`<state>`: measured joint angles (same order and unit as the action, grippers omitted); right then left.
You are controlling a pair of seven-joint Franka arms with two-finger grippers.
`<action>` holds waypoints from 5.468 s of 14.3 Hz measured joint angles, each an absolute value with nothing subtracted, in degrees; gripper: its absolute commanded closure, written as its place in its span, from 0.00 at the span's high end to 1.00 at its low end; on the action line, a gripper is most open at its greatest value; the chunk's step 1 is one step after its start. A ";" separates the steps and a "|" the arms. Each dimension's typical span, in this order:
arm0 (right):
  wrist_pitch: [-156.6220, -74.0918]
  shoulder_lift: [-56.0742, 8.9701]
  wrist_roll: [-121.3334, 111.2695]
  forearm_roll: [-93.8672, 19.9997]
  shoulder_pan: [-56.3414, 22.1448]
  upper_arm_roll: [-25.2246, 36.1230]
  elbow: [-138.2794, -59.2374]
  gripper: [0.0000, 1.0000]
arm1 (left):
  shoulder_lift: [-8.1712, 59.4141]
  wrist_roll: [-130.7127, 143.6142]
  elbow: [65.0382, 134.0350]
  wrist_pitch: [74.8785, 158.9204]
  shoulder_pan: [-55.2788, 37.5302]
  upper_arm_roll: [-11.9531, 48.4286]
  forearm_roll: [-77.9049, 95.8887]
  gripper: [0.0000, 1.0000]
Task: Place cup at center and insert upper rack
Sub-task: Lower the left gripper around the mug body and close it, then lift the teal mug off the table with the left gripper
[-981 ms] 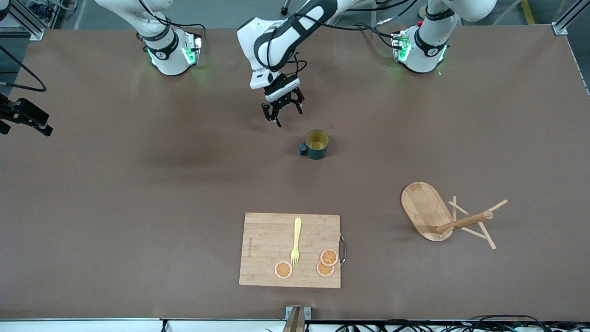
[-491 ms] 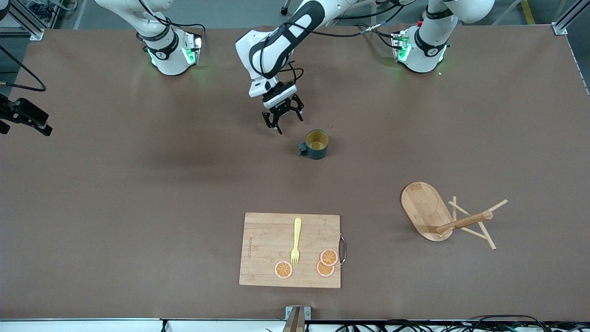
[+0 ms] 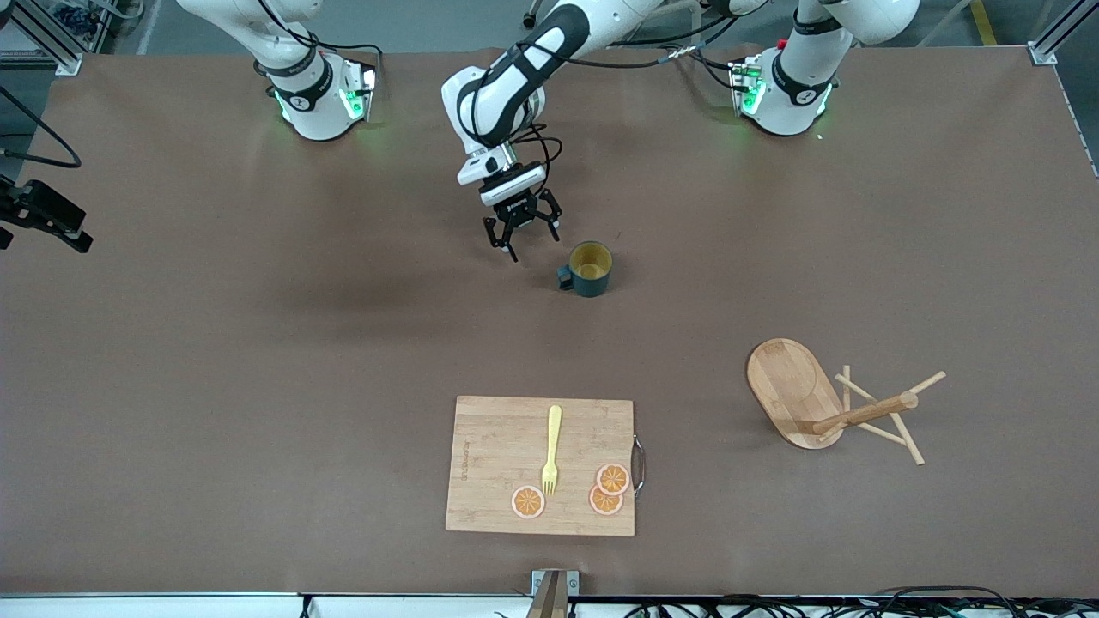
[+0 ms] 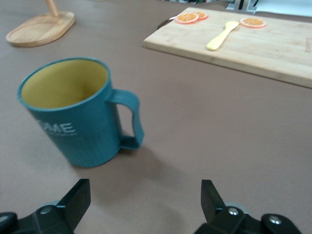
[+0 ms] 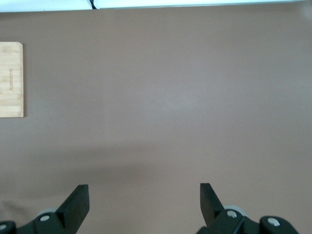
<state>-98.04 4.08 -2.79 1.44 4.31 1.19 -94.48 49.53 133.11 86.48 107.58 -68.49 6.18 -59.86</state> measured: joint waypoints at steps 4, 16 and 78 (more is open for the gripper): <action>-94.34 4.08 -2.85 1.44 4.21 1.12 -93.47 1.00 | 51.46 133.11 85.73 107.40 -68.59 4.24 -62.03 1.00; -96.33 3.29 -2.94 1.46 4.01 1.11 -93.62 1.00 | 58.74 135.02 80.24 106.05 -77.07 -6.36 -62.83 1.00; -97.45 3.03 -2.94 1.43 3.95 1.11 -93.61 1.00 | 50.52 117.90 75.05 105.53 -72.67 -8.47 -50.01 0.00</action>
<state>-97.45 3.03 -2.94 1.43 3.95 1.11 -93.61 50.52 117.90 75.05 105.53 -72.67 -8.47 -50.01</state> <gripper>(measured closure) 0.000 0.947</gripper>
